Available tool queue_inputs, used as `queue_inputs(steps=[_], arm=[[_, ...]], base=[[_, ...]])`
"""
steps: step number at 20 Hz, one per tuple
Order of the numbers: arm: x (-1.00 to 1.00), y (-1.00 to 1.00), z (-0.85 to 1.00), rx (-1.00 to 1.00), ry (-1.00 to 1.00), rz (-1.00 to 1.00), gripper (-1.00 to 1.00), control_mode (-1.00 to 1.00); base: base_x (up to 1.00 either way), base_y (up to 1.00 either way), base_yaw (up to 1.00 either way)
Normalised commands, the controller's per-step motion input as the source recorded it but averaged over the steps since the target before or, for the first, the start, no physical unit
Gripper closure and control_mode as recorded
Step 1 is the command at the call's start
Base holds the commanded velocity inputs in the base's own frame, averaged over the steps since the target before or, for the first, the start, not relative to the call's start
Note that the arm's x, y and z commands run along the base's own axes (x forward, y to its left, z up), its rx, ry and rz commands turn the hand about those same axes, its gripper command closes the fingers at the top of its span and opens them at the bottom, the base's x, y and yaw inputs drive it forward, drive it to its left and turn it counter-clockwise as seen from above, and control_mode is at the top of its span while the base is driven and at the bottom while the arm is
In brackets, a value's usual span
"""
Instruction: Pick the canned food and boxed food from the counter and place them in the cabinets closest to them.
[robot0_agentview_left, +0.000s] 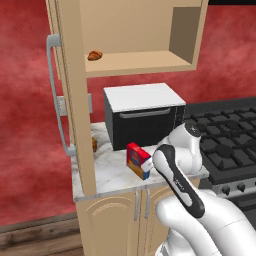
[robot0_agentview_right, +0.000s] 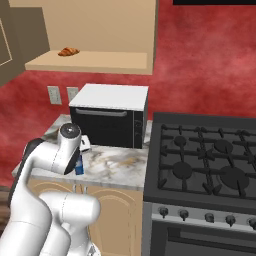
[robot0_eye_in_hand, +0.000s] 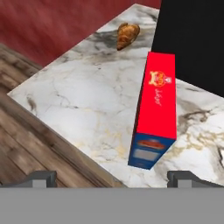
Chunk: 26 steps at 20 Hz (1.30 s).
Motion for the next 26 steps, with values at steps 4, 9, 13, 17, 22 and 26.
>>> queue_inputs(steps=[4,9,13,17,22,26], arm=[[0.00,-0.01,-0.04,0.00,-0.01,0.00,-1.00,-1.00],[0.06,-0.21,0.00,0.00,-0.03,0.00,-1.00,-1.00],[0.00,-0.11,0.00,0.00,-0.01,0.00,-1.00,-1.00],[0.03,0.00,-0.02,0.00,-0.01,0.00,-1.00,-1.00],[0.16,0.03,-0.19,0.00,-0.06,0.00,-1.00,-1.00],[0.15,0.02,-0.24,0.00,-0.05,0.00,-1.00,-1.00]], base=[[0.00,0.00,0.00],[0.00,0.00,0.00],[0.00,0.00,0.00],[0.00,0.00,0.00],[0.00,0.00,0.00],[0.00,0.00,0.00]])
